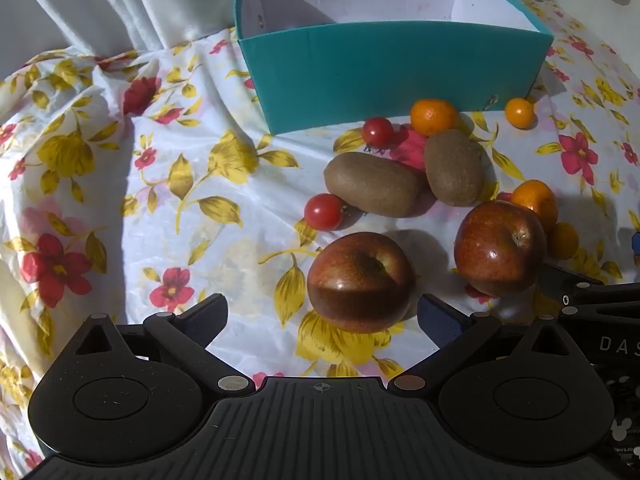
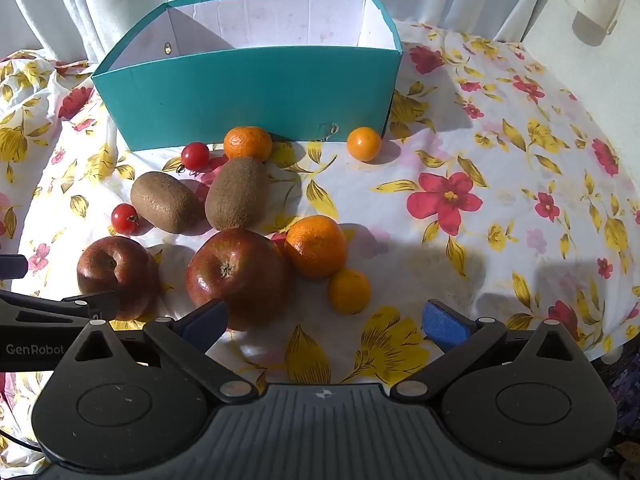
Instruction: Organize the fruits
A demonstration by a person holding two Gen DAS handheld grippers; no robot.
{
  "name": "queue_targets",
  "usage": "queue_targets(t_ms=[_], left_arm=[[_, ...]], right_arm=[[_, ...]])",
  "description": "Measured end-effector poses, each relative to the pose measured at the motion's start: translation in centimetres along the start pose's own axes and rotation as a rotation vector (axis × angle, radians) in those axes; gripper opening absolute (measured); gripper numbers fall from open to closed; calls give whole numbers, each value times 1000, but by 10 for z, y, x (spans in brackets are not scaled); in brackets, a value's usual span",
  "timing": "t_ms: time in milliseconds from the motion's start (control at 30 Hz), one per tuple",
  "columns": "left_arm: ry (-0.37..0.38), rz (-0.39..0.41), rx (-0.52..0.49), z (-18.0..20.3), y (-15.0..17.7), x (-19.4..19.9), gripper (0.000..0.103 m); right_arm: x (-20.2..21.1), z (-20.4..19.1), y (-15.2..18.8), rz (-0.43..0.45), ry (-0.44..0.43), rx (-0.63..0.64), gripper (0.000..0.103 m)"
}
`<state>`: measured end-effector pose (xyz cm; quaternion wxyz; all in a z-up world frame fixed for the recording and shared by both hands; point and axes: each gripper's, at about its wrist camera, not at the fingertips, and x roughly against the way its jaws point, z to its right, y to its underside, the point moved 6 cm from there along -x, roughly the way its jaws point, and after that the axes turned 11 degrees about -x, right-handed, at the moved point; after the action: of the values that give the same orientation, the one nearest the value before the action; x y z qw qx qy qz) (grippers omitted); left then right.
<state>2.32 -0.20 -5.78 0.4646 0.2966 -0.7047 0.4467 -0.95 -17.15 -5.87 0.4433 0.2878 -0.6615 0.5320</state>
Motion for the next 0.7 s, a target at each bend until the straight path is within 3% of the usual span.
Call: queue_targets(t_ms=[700], left_arm=[[-1, -3, -1, 0, -1, 0, 103]], right_arm=[[0, 1, 0, 0, -3, -2, 103]])
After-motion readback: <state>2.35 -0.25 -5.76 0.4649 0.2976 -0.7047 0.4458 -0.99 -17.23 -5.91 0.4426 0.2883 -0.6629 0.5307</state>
